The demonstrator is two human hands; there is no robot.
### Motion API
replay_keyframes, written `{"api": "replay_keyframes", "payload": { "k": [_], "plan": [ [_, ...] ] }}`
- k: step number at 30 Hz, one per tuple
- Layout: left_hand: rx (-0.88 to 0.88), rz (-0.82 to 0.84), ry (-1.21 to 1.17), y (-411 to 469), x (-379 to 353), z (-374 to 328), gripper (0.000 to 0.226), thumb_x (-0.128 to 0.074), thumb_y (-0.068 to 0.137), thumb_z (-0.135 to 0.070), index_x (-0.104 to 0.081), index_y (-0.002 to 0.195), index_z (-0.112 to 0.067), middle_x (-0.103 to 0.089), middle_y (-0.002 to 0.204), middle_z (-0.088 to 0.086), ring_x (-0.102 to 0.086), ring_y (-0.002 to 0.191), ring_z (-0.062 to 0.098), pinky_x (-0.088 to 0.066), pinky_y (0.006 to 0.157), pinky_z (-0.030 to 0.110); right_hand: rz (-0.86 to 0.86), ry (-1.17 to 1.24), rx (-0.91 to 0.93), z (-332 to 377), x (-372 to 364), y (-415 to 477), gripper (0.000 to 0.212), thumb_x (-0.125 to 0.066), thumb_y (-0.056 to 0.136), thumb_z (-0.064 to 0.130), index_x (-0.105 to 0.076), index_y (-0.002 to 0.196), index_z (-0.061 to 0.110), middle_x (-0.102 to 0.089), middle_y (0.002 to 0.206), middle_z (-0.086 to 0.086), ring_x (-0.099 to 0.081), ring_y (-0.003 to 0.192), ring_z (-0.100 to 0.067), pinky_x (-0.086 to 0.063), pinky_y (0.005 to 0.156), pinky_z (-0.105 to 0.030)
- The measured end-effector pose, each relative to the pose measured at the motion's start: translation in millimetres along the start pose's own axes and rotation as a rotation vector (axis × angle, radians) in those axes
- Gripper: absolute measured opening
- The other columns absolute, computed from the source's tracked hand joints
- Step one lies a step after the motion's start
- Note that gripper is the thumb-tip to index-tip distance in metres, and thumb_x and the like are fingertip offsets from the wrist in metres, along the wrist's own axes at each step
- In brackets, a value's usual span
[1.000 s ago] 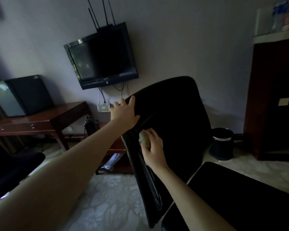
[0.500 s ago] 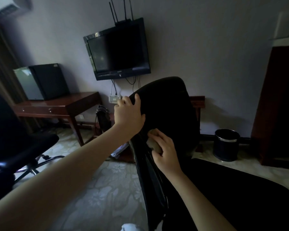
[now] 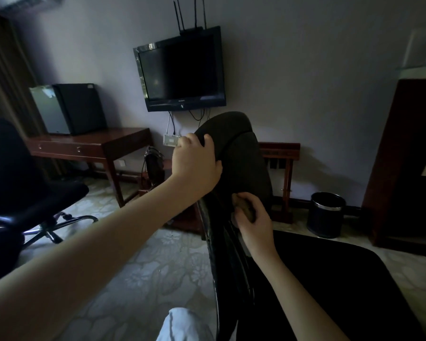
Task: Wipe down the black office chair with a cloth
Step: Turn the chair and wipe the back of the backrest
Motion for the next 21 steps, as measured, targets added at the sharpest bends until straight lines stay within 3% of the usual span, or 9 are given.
{"api": "replay_keyframes", "payload": {
  "k": [2,5,8,11,13,16,21],
  "plan": [
    [0.004,-0.021,0.009,-4,3,-1,0.066,-0.034,0.097,-0.046,-0.015,0.146,-0.008,-0.034,0.135,0.027,-0.039,0.121,0.039,-0.043,0.088,0.037,-0.004,-0.006,0.002,-2,8,-9,0.035,-0.057,0.088,0.003,-0.057,0.099,0.036,-0.063,0.094,0.011,-0.061,0.085,-0.002,-0.046,0.071,-0.011],
    [0.03,-0.026,0.054,-5,5,-6,0.066,-0.033,0.097,-0.046,-0.015,0.145,-0.005,-0.035,0.134,0.028,-0.041,0.118,0.038,-0.042,0.088,0.038,-0.004,-0.021,0.054,7,11,-20,0.04,-0.061,0.087,0.007,-0.055,0.105,0.042,-0.062,0.101,0.015,-0.061,0.097,-0.003,-0.047,0.08,-0.013],
    [0.046,-0.032,0.089,-5,5,-9,0.066,-0.033,0.097,-0.046,-0.016,0.144,-0.003,-0.035,0.132,0.031,-0.043,0.115,0.038,-0.042,0.088,0.038,0.025,-0.12,0.253,36,-2,-24,0.039,-0.063,0.085,0.023,-0.051,0.116,0.044,-0.056,0.114,0.022,-0.055,0.108,0.001,-0.044,0.093,-0.015],
    [0.031,-0.047,0.101,-6,5,-8,0.067,-0.031,0.097,-0.048,-0.016,0.144,-0.003,-0.033,0.135,0.032,-0.042,0.117,0.039,-0.041,0.09,0.039,0.023,-0.34,0.501,56,-13,-24,0.031,-0.059,0.08,0.028,-0.065,0.11,0.025,-0.052,0.116,0.032,-0.052,0.108,0.001,-0.042,0.096,-0.018],
    [0.018,-0.06,0.096,-5,5,-7,0.067,-0.03,0.097,-0.049,-0.016,0.145,-0.004,-0.033,0.136,0.031,-0.042,0.118,0.039,-0.042,0.09,0.038,-0.009,-0.439,0.595,54,-11,-25,0.028,-0.059,0.079,0.023,-0.069,0.104,0.013,-0.056,0.115,0.021,-0.055,0.105,-0.007,-0.041,0.095,-0.016],
    [0.013,-0.071,0.1,-4,4,-7,0.067,-0.029,0.097,-0.049,-0.016,0.145,-0.004,-0.032,0.136,0.031,-0.042,0.119,0.039,-0.041,0.09,0.038,-0.071,-0.563,0.682,38,-3,-38,0.022,-0.061,0.079,0.017,-0.071,0.096,0.008,-0.066,0.11,0.001,-0.058,0.099,-0.016,-0.042,0.093,-0.017],
    [0.027,-0.08,0.114,-3,2,-6,0.067,-0.03,0.097,-0.048,-0.015,0.145,-0.004,-0.033,0.135,0.032,-0.042,0.118,0.039,-0.041,0.092,0.039,-0.115,-0.625,0.691,6,9,-60,0.013,-0.062,0.08,0.014,-0.069,0.09,0.008,-0.067,0.11,-0.003,-0.062,0.092,-0.02,-0.046,0.09,-0.02]
  ]
}}
Point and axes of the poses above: each hand's wrist, its own y-axis towards the middle knuckle, its own x-axis out of the back of the hand, z = x × y, the point moved 10 cm from there along y, towards the middle knuckle
